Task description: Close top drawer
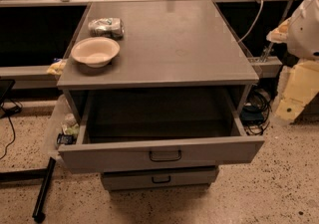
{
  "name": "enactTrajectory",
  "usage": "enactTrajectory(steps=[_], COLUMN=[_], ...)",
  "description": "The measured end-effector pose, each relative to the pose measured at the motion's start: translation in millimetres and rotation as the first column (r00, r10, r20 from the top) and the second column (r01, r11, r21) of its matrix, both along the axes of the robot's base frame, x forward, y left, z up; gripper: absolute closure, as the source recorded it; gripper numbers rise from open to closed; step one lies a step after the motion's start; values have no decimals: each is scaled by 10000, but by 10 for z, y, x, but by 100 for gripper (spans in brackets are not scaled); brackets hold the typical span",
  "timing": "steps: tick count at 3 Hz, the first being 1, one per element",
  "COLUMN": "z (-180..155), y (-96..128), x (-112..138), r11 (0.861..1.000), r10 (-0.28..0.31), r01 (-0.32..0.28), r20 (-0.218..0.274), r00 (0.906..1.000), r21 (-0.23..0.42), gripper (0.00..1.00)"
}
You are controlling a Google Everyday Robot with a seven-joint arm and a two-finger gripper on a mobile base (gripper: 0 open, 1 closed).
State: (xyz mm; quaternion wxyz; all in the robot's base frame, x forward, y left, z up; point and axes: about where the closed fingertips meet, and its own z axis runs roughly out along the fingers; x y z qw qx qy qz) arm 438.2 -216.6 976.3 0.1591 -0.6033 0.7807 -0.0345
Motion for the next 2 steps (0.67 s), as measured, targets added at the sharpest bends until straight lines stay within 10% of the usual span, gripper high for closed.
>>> enactTrajectory(steps=[2], z=[-57], y=[5], x=[4], r11=[10000], r10=[-28], r01=[27], r20=[160], r00=[9999], r21=[71], gripper=[19])
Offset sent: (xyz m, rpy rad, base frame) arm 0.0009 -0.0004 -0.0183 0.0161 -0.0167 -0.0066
